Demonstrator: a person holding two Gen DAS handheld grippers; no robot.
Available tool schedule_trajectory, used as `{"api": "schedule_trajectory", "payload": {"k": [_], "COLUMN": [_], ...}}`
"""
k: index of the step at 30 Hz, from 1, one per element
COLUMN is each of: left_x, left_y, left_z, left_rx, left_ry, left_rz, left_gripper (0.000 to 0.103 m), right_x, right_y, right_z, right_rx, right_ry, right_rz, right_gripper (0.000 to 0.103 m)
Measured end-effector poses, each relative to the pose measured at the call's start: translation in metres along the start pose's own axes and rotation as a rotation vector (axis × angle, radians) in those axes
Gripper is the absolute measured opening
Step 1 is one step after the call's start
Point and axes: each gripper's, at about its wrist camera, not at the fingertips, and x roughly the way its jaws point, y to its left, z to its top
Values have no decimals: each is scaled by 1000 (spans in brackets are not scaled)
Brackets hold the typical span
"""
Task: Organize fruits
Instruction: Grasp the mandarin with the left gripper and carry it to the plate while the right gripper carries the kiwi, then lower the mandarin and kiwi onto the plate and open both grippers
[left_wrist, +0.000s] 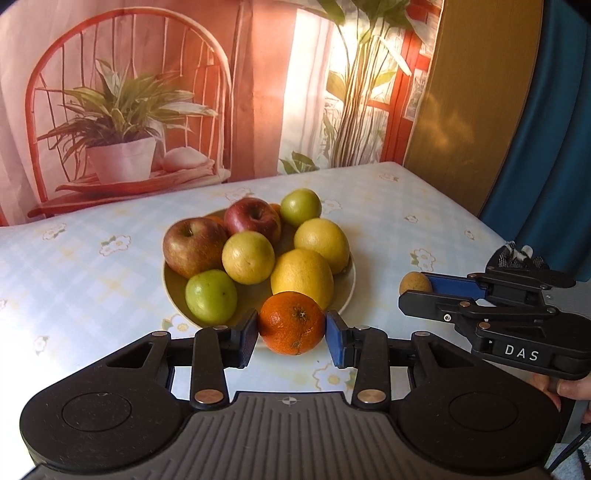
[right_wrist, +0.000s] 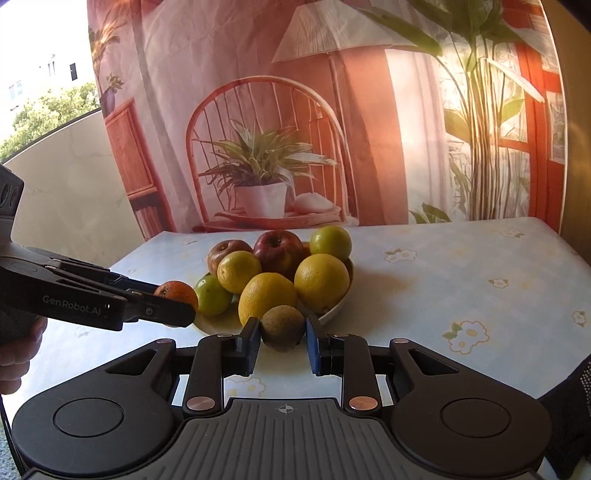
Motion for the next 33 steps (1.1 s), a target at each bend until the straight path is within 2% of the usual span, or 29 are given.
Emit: {"api": "schedule_trajectory", "payload": {"k": [7,13,19,26,33], "left_x": [-2,19,38,52,54], "left_y": [11,9,6,6,7], "left_z": [26,22,13,9,9], "left_rx": [-46,-28,6,25,22], "left_ry": [-71,-12,21,47,34], "left_rz": [62,54,51,47,29], "left_gripper": [41,41,41,42,42], "right_x": [15,39,51,63,81], "right_y": [8,16,14,10,11], "right_z": [37,50,51,51,55], "right_rx": [-77,-161,-172,-165,-173], "right_ry": [-26,0,23,17,20], "right_rz": [17,30,38,29,19], "right_gripper": [24,24,24,24,24]}}
